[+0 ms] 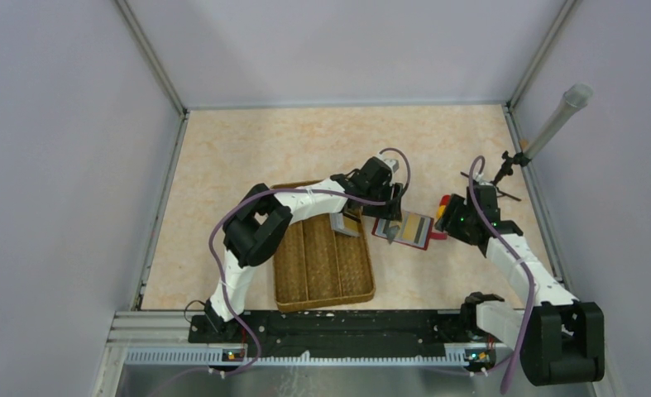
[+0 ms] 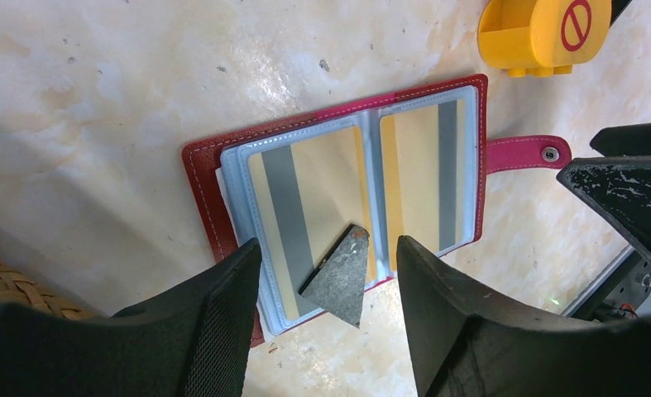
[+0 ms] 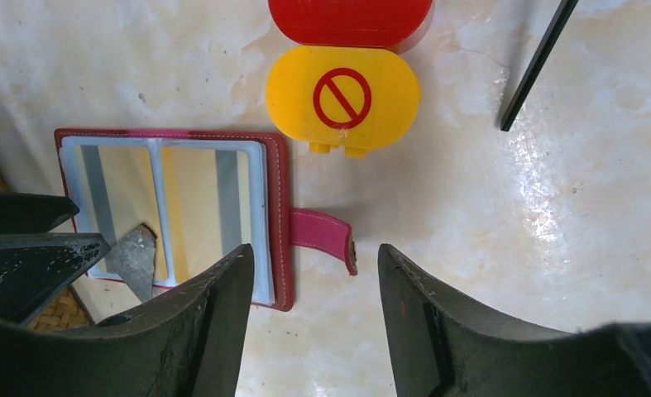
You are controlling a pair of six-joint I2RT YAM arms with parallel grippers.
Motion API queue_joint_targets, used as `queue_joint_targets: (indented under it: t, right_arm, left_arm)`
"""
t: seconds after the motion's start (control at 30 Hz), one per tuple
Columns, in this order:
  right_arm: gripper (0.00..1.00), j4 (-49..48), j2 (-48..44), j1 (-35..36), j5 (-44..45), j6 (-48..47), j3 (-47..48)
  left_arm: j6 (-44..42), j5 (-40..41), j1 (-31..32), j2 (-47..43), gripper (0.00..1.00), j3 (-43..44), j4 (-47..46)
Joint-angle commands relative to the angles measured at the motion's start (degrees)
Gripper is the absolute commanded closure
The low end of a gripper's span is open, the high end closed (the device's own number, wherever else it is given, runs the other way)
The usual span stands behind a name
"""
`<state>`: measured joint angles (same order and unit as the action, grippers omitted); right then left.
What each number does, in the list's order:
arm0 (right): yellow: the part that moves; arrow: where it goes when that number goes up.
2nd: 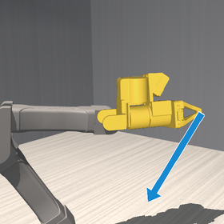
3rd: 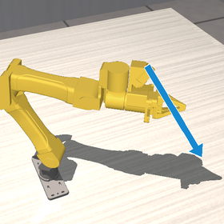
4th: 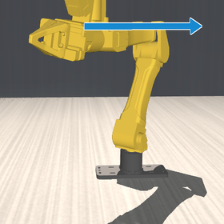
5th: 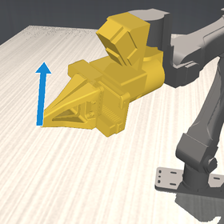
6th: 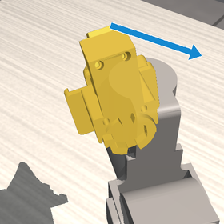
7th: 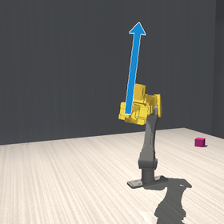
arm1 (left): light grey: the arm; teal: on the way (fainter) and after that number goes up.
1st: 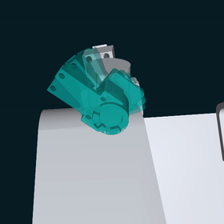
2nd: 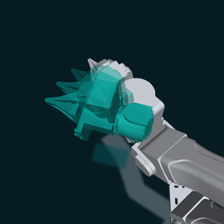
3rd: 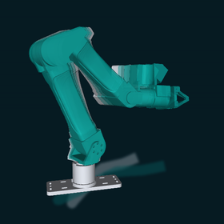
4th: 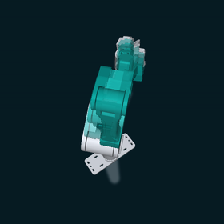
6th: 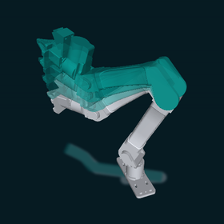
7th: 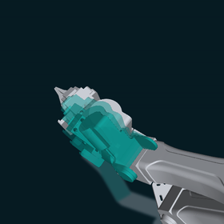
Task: Put the credit cards into the card holder
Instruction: Pick up the card holder from the center of the board.
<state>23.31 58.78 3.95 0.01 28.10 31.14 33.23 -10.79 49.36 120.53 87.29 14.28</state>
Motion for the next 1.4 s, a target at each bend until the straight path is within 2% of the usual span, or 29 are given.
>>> queue_joint_targets:
  t: [0.0, 0.27, 0.47, 0.7, 0.93, 1.1, 1.37]
  right_arm:
    - [0.46, -1.4, 0.9, -0.8, 2.0, 0.0, -0.7]
    - [0.65, -6.9, 4.2, -1.0, -2.4, 0.5, -2.0]
    - [1.00, -6.9, 4.1, -1.0, -6.5, 0.4, -0.8]
    - [1.00, -5.4, -3.5, -1.0, -13.1, -0.8, 4.0]
    - [1.00, -4.7, -7.6, -1.0, -21.4, -1.8, 10.9]
    - [1.00, -4.9, -8.1, -1.0, -25.9, -2.0, 14.1]
    - [1.00, -4.7, -8.8, -1.0, -28.0, -1.8, 18.6]
  left_arm:
    - [-0.4, 1.2, -0.7, 0.0, 0.37, 1.7, 1.0]
    - [0.0, -1.2, -1.1, -0.9, 0.37, 1.2, -0.8]
    - [-0.5, -3.3, -1.1, -2.7, 0.37, 0.6, -2.5]
    - [-0.5, -4.7, -1.1, -7.7, 0.37, -1.4, -4.3]
    - [0.6, -6.2, -1.1, -18.1, 0.33, -6.2, -8.4]
    - [2.1, -8.5, -1.2, -20.4, 0.33, -7.2, -9.6]
    - [2.8, -9.2, -1.4, -21.0, 0.33, -8.5, -10.4]
